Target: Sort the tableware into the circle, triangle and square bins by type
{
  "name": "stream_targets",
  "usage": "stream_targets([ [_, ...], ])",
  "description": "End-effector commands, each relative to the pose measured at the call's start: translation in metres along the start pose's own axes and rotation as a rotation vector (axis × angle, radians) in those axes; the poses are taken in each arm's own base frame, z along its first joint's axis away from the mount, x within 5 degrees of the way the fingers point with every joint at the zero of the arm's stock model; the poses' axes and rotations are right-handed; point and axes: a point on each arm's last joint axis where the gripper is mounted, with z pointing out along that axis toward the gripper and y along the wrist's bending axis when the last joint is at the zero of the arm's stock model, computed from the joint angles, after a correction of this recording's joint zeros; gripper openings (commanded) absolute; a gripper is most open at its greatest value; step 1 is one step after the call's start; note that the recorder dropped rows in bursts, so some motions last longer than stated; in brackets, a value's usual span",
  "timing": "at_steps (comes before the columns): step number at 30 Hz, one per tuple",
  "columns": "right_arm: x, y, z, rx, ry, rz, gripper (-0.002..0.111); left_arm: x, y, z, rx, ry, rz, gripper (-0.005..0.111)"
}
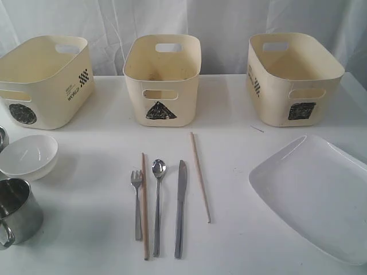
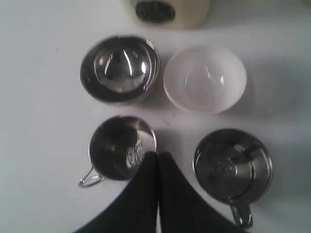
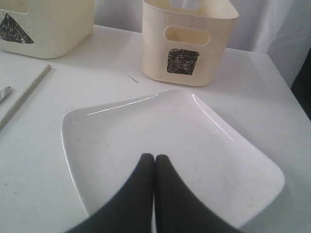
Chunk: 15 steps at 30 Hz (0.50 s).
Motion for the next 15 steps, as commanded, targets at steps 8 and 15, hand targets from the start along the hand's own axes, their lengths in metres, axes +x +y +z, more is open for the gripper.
stream_targets([
  [8, 0.000, 0.000, 0.000, -0.002, -0.013, -0.004, 0.000, -0.045, 0.029, 0.070, -0.171, 0.024, 0.082, 0.037],
  [15, 0.000, 0.000, 0.000, -0.002, -0.013, -0.004, 0.000, -0.024, 0.071, 0.129, -0.259, 0.161, -0.343, 0.070],
])
